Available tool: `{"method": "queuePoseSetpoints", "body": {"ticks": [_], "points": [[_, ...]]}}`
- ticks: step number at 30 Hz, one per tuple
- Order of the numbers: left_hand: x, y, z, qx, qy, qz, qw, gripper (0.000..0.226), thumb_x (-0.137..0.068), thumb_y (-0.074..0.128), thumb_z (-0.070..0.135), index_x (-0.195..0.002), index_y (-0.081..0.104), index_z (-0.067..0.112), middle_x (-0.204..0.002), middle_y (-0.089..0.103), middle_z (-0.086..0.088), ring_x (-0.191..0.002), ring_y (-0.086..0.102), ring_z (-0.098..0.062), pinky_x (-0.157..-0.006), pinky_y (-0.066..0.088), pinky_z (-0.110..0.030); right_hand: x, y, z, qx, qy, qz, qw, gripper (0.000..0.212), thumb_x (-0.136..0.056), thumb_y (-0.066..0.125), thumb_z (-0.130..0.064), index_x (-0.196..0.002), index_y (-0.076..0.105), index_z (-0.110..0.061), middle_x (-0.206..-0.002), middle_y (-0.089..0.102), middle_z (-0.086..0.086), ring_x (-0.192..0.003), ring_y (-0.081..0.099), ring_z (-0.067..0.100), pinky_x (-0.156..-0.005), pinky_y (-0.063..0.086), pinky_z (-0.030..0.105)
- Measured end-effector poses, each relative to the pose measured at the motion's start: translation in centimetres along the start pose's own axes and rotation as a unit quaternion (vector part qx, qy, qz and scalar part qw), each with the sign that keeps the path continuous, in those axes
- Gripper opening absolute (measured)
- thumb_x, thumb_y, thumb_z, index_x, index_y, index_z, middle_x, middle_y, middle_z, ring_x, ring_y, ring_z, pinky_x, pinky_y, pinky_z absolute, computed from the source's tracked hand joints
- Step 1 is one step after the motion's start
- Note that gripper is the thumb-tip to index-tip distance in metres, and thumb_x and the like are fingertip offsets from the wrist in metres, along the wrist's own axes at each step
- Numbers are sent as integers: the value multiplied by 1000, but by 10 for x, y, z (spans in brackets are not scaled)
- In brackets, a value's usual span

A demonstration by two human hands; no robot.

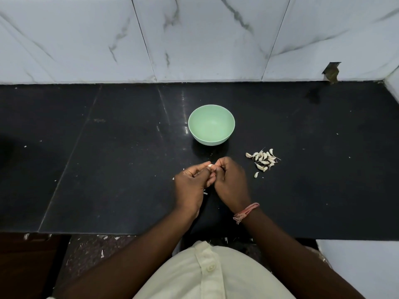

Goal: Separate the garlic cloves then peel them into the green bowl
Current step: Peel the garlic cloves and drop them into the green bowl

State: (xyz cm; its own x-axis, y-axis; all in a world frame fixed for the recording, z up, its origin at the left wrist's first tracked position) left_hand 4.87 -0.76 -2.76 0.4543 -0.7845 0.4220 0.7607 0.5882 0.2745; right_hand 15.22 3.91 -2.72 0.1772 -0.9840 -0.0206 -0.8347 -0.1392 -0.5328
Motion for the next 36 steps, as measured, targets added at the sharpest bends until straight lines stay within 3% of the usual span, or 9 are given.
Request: {"method": "queuePoseSetpoints", "body": {"ticks": [3,6,8,14,20,25,29,31,36], "points": [[2,0,1,34,-22,-11,999,14,-93,67,-1,-106,73,-3,-88,76,-18,-74,71,-15,-70,58,-21,-3,1,2,-21,8,-22,1000,14,-94,57,-6,-87,61,-18,-86,67,-3,-81,60,11,-70,41,12],[1,-3,3,61,-46,-46,996,15,-94,66,2,-107,72,-2,-97,76,-19,-84,75,-18,-74,59,-22,-5,2,7,-47,20,-29,998,13,-97,57,-9,-89,62,-19,-88,69,-2,-85,65,14,-78,50,29],[-1,-5,3,66,-60,-60,994,16,-95,64,1,-108,71,-3,-99,76,-19,-87,75,-19,-76,60,-24,-5,2,10,-60,28,-28,997,13,-98,58,-10,-90,62,-20,-88,69,-3,-85,65,13,-79,51,30],[-4,-10,4,50,-73,-80,993,17,-96,63,2,-110,71,-2,-100,76,-17,-88,74,-18,-79,60,-24,-5,3,11,-71,35,-41,996,14,-99,57,-9,-91,61,-20,-83,66,-9,-76,60,1,-71,44,15],[-11,-14,6,-30,-79,-106,991,13,-95,66,5,-104,73,-1,-94,76,-16,-86,72,-18,-77,60,-25,-3,9,12,-20,26,-80,996,15,-101,51,-10,-90,54,-19,-83,60,-4,-78,55,12,-74,44,31],[-21,-19,14,-76,-62,-149,984,21,-94,69,7,-111,73,-4,-101,75,-24,-88,73,-22,-86,61,-31,-4,11,9,-1,12,-90,996,14,-104,46,-12,-92,50,-18,-80,55,-7,-73,52,8,-69,37,28],[-17,-10,9,-81,-34,-116,989,17,-93,70,5,-106,74,-5,-97,75,-26,-87,72,-25,-81,61,-29,-5,5,8,27,-25,-75,997,14,-100,47,-8,-90,47,-18,-82,52,-6,-73,50,5,-65,33,23],[-11,-4,4,-72,-32,-96,992,17,-92,71,6,-105,74,-5,-96,75,-25,-86,73,-26,-77,61,-28,-5,-2,9,34,-43,-84,995,14,-99,47,-7,-90,46,-18,-82,50,-7,-73,50,-1,-63,34,13],[5,7,-7,47,-97,-36,994,13,-96,63,2,-102,72,-4,-92,76,-18,-78,73,-15,-69,59,-23,-3,-13,21,17,-108,-122,986,13,-98,49,-2,-95,50,-15,-91,52,-4,-76,44,2,-70,33,9]]}}
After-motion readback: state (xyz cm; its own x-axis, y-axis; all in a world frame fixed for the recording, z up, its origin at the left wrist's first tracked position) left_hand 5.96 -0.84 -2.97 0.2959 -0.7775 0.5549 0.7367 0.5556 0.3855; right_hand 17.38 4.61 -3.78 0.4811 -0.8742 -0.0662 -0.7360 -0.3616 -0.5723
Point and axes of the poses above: each hand's wrist, its own x-axis away from the middle knuckle, its own y-axis out of the palm, z = x × y, the point moved 2 cm from there along -x, towards the middle knuckle
